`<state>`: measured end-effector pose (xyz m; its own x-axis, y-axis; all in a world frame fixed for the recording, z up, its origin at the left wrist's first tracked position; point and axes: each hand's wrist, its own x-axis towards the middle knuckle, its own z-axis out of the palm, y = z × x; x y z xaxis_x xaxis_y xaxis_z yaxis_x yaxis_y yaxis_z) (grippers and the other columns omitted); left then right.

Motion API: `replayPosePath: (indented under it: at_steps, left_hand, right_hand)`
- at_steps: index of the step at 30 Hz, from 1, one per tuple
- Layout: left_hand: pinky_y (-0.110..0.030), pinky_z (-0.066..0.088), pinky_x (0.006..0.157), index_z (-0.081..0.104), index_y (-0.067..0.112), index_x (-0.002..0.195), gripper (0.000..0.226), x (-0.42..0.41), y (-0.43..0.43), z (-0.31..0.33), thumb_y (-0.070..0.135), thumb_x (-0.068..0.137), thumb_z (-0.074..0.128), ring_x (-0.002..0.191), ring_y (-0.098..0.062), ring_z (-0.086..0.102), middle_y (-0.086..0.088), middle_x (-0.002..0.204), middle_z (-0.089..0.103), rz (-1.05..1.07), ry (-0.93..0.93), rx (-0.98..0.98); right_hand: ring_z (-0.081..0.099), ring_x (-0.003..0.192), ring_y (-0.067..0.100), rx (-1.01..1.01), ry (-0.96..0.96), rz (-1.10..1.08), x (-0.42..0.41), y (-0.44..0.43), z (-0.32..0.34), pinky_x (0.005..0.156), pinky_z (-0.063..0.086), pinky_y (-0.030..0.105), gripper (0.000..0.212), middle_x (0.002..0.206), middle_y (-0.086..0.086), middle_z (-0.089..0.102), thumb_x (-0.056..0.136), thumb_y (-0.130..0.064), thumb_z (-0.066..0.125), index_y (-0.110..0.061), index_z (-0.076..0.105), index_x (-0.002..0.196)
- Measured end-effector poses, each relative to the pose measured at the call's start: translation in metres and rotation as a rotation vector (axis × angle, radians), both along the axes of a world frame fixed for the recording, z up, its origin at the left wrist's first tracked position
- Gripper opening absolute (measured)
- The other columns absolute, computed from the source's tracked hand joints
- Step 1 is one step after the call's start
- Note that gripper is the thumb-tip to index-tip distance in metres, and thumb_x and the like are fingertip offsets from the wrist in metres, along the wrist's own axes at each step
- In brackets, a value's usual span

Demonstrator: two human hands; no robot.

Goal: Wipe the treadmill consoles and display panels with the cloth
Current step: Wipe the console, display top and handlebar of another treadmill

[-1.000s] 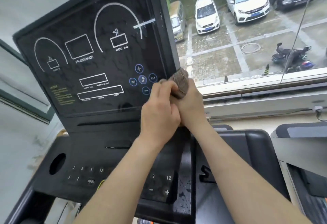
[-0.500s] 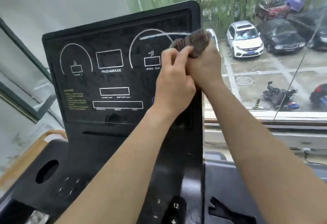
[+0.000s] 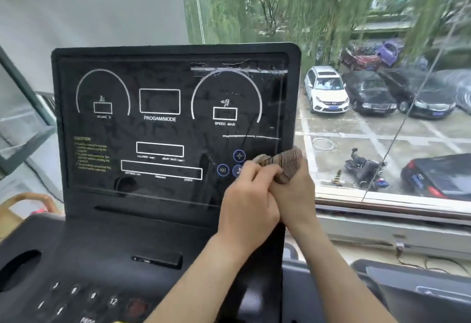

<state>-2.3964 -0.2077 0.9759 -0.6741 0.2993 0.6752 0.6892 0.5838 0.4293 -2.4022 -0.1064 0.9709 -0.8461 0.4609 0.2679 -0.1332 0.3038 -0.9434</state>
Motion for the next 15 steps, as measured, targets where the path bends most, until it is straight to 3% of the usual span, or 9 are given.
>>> replayPosePath:
  at_steps: [3, 5, 7, 9, 12, 13, 15]
  left_hand:
    - [-0.034, 0.053, 0.077, 0.057, 0.005, 0.129, 0.057, -0.030, 0.011, 0.050, 0.005, 0.074, 0.043, 0.093, -0.026, 0.059, -0.011, 0.119, 0.051, 0.047, 0.070, -0.022]
    - [-0.039, 0.052, 0.084, 0.049, 0.002, 0.136, 0.066, -0.046, 0.015, 0.082, 0.002, 0.071, 0.050, 0.102, -0.031, 0.053, -0.015, 0.127, 0.046, 0.092, 0.126, -0.098]
    - [-0.045, 0.049, 0.086, 0.051, 0.003, 0.135, 0.064, -0.057, 0.012, 0.101, 0.003, 0.071, 0.046, 0.110, -0.035, 0.046, -0.016, 0.130, 0.046, 0.168, 0.185, -0.154]
    - [-0.043, 0.045, 0.094, 0.057, 0.002, 0.127, 0.058, -0.057, 0.003, 0.099, 0.005, 0.073, 0.037, 0.120, -0.034, 0.042, -0.016, 0.133, 0.048, 0.215, 0.254, -0.167]
    - [-0.034, 0.042, 0.104, 0.062, -0.001, 0.119, 0.050, -0.035, -0.014, 0.052, 0.003, 0.077, 0.035, 0.123, -0.030, 0.048, -0.017, 0.130, 0.054, 0.185, 0.255, -0.054]
    - [-0.035, 0.046, 0.099, 0.065, -0.001, 0.111, 0.045, -0.024, -0.021, 0.030, 0.002, 0.076, 0.036, 0.116, -0.029, 0.054, -0.015, 0.124, 0.057, 0.181, 0.215, -0.012]
    - [-0.040, 0.052, 0.075, 0.063, 0.004, 0.088, 0.028, -0.003, -0.034, -0.010, 0.001, 0.072, 0.040, 0.088, -0.027, 0.058, -0.009, 0.101, 0.059, 0.185, 0.116, 0.016]
  right_hand:
    - [0.056, 0.079, 0.010, 0.138, 0.173, -0.083, -0.043, 0.013, 0.068, 0.061, 0.037, 0.011, 0.047, 0.094, -0.007, 0.057, 0.078, -0.039, 0.071, -0.018, 0.044, 0.109]
    - [0.052, 0.112, 0.022, 0.380, 0.248, -0.161, -0.073, 0.019, 0.112, 0.089, 0.040, 0.020, 0.071, 0.131, 0.008, 0.049, 0.084, -0.043, 0.065, -0.007, 0.036, 0.138]
    - [0.019, 0.145, 0.031, 0.748, 0.179, -0.250, -0.092, 0.020, 0.132, 0.117, 0.022, 0.038, 0.081, 0.159, 0.016, 0.014, 0.093, -0.040, 0.052, -0.005, 0.011, 0.153]
    - [0.003, 0.149, 0.032, 1.013, 0.196, -0.323, -0.093, 0.018, 0.126, 0.121, 0.007, 0.048, 0.075, 0.163, 0.012, 0.005, 0.096, -0.045, 0.038, -0.007, 0.010, 0.154]
    - [0.012, 0.148, 0.032, 1.266, 0.271, -0.287, -0.071, 0.007, 0.084, 0.119, 0.008, 0.053, 0.065, 0.161, 0.013, 0.016, 0.099, -0.036, 0.038, -0.006, 0.020, 0.153]
    - [0.016, 0.147, 0.033, 1.354, 0.254, -0.230, -0.057, 0.003, 0.062, 0.119, 0.007, 0.052, 0.064, 0.160, 0.013, 0.019, 0.099, -0.034, 0.040, -0.006, 0.021, 0.153]
    - [0.027, 0.143, 0.035, 1.518, 0.244, -0.094, -0.026, -0.006, 0.016, 0.119, 0.010, 0.051, 0.064, 0.159, 0.013, 0.025, 0.096, -0.034, 0.041, -0.008, 0.025, 0.152]
